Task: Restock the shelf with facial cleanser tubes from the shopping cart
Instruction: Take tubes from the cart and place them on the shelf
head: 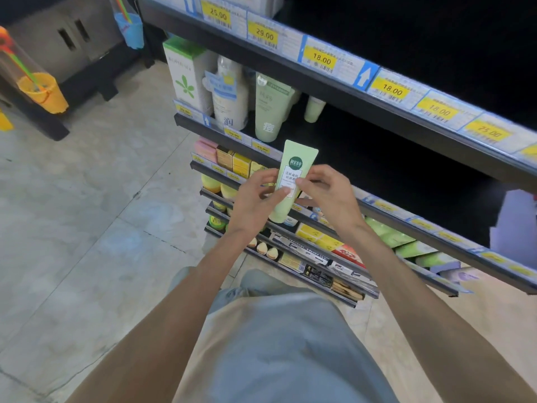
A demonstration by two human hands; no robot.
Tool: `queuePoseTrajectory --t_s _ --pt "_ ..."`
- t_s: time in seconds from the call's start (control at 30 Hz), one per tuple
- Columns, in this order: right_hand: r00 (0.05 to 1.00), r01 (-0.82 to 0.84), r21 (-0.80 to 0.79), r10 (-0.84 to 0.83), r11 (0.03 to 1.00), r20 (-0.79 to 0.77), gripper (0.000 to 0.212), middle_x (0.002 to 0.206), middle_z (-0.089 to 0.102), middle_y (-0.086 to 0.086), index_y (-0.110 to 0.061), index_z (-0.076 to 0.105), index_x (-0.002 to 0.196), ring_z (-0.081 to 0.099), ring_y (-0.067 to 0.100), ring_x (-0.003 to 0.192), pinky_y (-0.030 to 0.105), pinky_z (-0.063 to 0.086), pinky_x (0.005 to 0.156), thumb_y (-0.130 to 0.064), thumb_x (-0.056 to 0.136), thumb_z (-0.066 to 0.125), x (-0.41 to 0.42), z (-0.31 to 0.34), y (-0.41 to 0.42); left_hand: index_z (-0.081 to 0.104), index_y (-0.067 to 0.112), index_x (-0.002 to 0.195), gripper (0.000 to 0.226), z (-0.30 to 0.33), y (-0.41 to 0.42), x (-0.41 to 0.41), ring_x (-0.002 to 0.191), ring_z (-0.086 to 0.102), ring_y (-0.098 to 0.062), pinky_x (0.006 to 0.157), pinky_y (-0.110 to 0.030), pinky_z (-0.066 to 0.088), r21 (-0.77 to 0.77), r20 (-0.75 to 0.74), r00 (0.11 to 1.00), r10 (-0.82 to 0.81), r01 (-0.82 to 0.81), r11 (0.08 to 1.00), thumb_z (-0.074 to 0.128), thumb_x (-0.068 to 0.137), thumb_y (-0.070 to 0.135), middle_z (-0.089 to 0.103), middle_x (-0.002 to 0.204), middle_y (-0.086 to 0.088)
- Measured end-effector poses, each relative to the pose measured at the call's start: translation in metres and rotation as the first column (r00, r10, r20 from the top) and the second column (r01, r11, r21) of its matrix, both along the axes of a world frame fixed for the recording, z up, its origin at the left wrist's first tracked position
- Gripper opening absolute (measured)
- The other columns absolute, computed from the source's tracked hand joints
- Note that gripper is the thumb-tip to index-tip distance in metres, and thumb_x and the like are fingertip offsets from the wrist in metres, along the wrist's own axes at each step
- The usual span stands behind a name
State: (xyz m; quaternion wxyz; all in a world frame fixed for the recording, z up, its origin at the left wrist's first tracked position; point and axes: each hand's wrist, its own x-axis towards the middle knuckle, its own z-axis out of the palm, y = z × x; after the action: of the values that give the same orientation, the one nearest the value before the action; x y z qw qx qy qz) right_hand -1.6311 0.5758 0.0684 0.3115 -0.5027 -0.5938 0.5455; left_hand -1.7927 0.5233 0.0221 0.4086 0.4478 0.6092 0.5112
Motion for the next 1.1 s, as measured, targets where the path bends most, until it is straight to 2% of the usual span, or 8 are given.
queuePoseTrajectory --t_s 0.1,0.23,0.4,0.47,0.6,0.67,0.83,1.1 --pt "0.998 0.052 0.066 -0.049 0.996 -0.043 0.023 0.114 0.071 0.010 -0.005 0.063 0.118 0.072 0.020 0.106 0.039 0.063 0.081 -0.011 0.096 0.069 -0.001 0.011 0.009 0.062 0.019 0.133 0.044 0.005 0.003 -0.001 0.116 0.065 -0.005 0.105 -0.037 0.052 0.012 0.004 1.000 0.014 -0.015 1.000 0.076 0.092 0.025 0.069 0.126 0.010" --pt "0.959 0.253 0.121 -0.233 0.960 -0.161 0.025 0.117 0.068 0.015 0.000 0.060 0.119 0.071 0.019 0.107 0.037 0.063 0.083 -0.011 0.098 0.067 -0.005 0.024 0.037 0.059 0.023 0.135 0.046 0.004 0.002 -0.011 0.113 0.064 -0.001 0.102 -0.028 0.053 -0.013 0.006 0.997 0.076 -0.076 0.997 0.075 0.093 0.026 0.068 0.124 0.012" --pt "0.912 0.382 0.123 -0.353 0.916 -0.208 0.021 0.115 0.068 0.005 -0.005 0.060 0.115 0.069 0.012 0.108 0.039 0.062 0.088 -0.011 0.097 0.068 -0.015 0.022 0.077 0.062 0.021 0.133 0.040 -0.002 -0.006 -0.020 0.109 0.066 0.000 0.093 -0.015 0.052 -0.029 -0.006 0.995 0.102 -0.103 0.994 0.073 0.094 0.023 0.069 0.120 0.012" --pt "0.912 0.400 0.156 -0.376 0.903 -0.166 0.025 0.116 0.068 0.005 -0.004 0.060 0.117 0.069 0.009 0.106 0.040 0.061 0.090 -0.013 0.096 0.070 -0.019 0.013 0.091 0.062 0.022 0.131 0.038 -0.005 -0.010 -0.023 0.107 0.066 -0.001 0.090 -0.013 0.052 -0.042 -0.020 0.994 0.108 -0.109 0.993 0.073 0.095 0.024 0.069 0.119 0.012" --pt "0.944 0.289 0.365 -0.327 0.885 0.048 0.022 0.114 0.066 -0.009 -0.023 0.058 0.116 0.066 0.005 0.107 0.040 0.057 0.097 -0.027 0.096 0.068 -0.022 -0.002 0.101 0.063 0.019 0.131 0.037 -0.011 -0.015 -0.028 0.105 0.065 0.003 0.087 -0.008 0.049 -0.066 -0.068 0.987 0.143 -0.148 0.987 0.071 0.096 0.025 0.070 0.114 0.012" --pt "0.942 0.238 0.428 -0.314 0.872 0.117 0.024 0.116 0.065 -0.008 -0.025 0.055 0.116 0.063 0.004 0.109 0.038 0.053 0.101 -0.027 0.096 0.068 -0.026 -0.005 0.103 0.063 0.019 0.131 0.035 -0.011 -0.016 -0.029 0.103 0.064 0.006 0.086 -0.006 0.048 -0.070 -0.088 0.985 0.151 -0.158 0.985 0.070 0.096 0.024 0.071 0.111 0.013" --pt "0.931 0.128 0.419 -0.254 0.899 0.261 0.043 0.127 0.063 -0.001 -0.016 0.051 0.126 0.062 0.007 0.113 0.030 0.052 0.102 -0.016 0.091 0.075 -0.031 -0.018 0.110 0.063 0.020 0.130 0.035 -0.009 -0.016 -0.025 0.106 0.065 -0.001 0.094 -0.018 0.053 -0.078 -0.074 0.987 0.141 -0.146 0.986 0.070 0.096 0.026 0.072 0.109 0.012" --pt "0.897 0.140 0.434 -0.299 0.890 0.324 0.041 0.130 0.061 0.004 -0.014 0.054 0.126 0.060 0.018 0.121 0.043 0.052 0.105 -0.016 0.091 0.074 -0.040 -0.030 0.131 0.065 0.021 0.128 0.034 -0.013 -0.023 -0.025 0.107 0.067 -0.007 0.099 -0.039 0.056 -0.105 -0.048 0.988 0.150 -0.154 0.982 0.071 0.095 0.028 0.073 0.108 0.012"
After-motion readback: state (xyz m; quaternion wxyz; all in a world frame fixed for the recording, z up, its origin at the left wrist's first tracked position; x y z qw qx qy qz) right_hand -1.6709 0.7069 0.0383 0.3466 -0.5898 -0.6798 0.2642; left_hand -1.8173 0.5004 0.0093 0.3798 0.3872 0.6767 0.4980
